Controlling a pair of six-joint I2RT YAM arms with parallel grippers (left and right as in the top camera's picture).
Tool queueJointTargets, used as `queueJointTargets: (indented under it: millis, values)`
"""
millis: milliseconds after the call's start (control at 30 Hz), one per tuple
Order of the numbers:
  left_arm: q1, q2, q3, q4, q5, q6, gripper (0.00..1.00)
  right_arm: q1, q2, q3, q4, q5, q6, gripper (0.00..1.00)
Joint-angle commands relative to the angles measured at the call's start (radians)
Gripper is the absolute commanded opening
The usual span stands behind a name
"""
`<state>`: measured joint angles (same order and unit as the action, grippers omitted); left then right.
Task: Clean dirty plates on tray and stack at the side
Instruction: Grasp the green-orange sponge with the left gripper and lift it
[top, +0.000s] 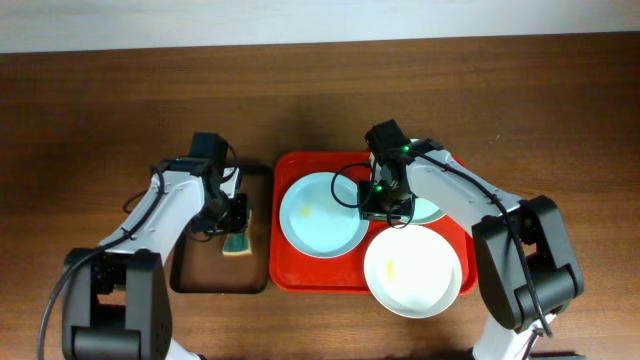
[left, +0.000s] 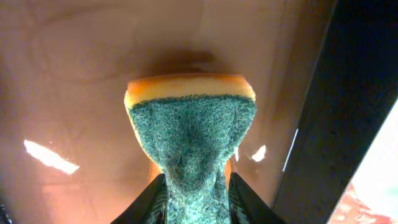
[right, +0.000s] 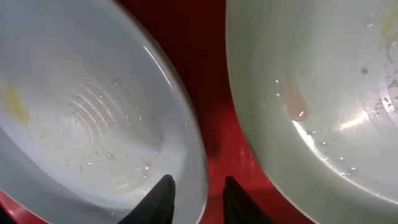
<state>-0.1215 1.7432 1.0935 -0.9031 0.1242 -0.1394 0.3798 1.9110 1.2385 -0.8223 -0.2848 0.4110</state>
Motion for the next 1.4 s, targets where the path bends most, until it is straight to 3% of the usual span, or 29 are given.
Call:
queueJointTargets:
  millis: [0, 67, 167, 233, 267, 367, 467, 500, 567, 600, 633, 667, 867, 900, 933, 967, 1033, 1167, 1267, 1367]
  values:
    - [-0.003, 0.008, -0.056, 0.052, 0.011, -0.005, 0.30, 0.007, 0.003, 0.013, 0.001, 0.010, -0.006, 0.27]
    - [-0.003, 0.008, -0.092, 0.090, 0.011, -0.005, 0.28, 0.007, 0.003, 0.013, 0.001, 0.009, -0.006, 0.28]
    - [-0.003, 0.008, -0.094, 0.099, 0.011, -0.005, 0.15, 0.007, 0.003, 0.013, 0.001, 0.009, -0.006, 0.28]
    - [-0.003, 0.008, -0.094, 0.103, 0.011, -0.005, 0.17, 0.007, 0.003, 0.013, 0.000, 0.009, -0.006, 0.42]
    - [-0.003, 0.008, -0.095, 0.102, 0.011, -0.005, 0.22, 0.007, 0.003, 0.013, 0.000, 0.009, -0.006, 0.42]
    - [-0.003, 0.008, -0.105, 0.099, 0.011, -0.005, 0.24, 0.007, 0.003, 0.013, 0.000, 0.009, -0.006, 0.42]
    - [-0.003, 0.008, -0.119, 0.102, 0.011, -0.004, 0.15, 0.007, 0.003, 0.013, 0.000, 0.009, -0.006, 0.42]
    - [-0.003, 0.008, -0.119, 0.109, 0.011, 0.000, 0.00, 0.007, 0.003, 0.013, 0.000, 0.008, -0.006, 0.43]
    - [-0.003, 0.007, -0.100, 0.100, 0.011, 0.051, 0.00, 0.007, 0.003, 0.013, 0.000, 0.008, -0.006, 0.43]
    - [-0.002, 0.001, -0.056, 0.060, 0.011, 0.066, 0.00, 0.007, 0.003, 0.013, 0.000, 0.008, -0.006, 0.35]
    - [-0.002, -0.012, -0.014, 0.036, 0.011, 0.066, 0.00, 0.007, 0.003, 0.013, 0.000, 0.007, -0.006, 0.13]
    - [-0.002, -0.026, 0.015, 0.024, 0.011, 0.066, 0.00, 0.007, 0.003, 0.013, 0.000, 0.005, -0.006, 0.05]
    - [-0.003, -0.113, 0.137, -0.060, -0.019, 0.066, 0.00, 0.007, 0.003, 0.013, 0.000, -0.003, -0.005, 0.04]
    - [-0.003, -0.113, 0.136, -0.061, -0.019, 0.066, 0.00, 0.007, 0.003, 0.013, 0.000, -0.003, -0.006, 0.06]
    - [-0.003, -0.113, 0.136, -0.062, -0.018, 0.066, 0.00, 0.007, 0.003, 0.013, -0.001, -0.003, -0.006, 0.23]
    - [-0.003, -0.113, 0.136, -0.066, -0.015, 0.066, 0.00, 0.007, 0.003, 0.013, 0.000, -0.002, -0.006, 0.32]
    - [-0.003, -0.113, 0.136, -0.079, -0.015, 0.066, 0.00, 0.007, 0.003, 0.013, 0.004, 0.006, -0.006, 0.36]
    - [-0.003, -0.113, 0.136, -0.079, -0.015, 0.066, 0.00, 0.007, 0.009, 0.009, 0.020, 0.009, -0.005, 0.24]
    - [-0.003, -0.113, 0.136, -0.079, -0.015, 0.066, 0.00, 0.007, 0.009, 0.008, 0.023, 0.008, -0.005, 0.07]
    - [-0.003, -0.113, 0.136, -0.079, -0.015, 0.066, 0.00, 0.019, 0.009, 0.005, 0.015, 0.005, -0.005, 0.04]
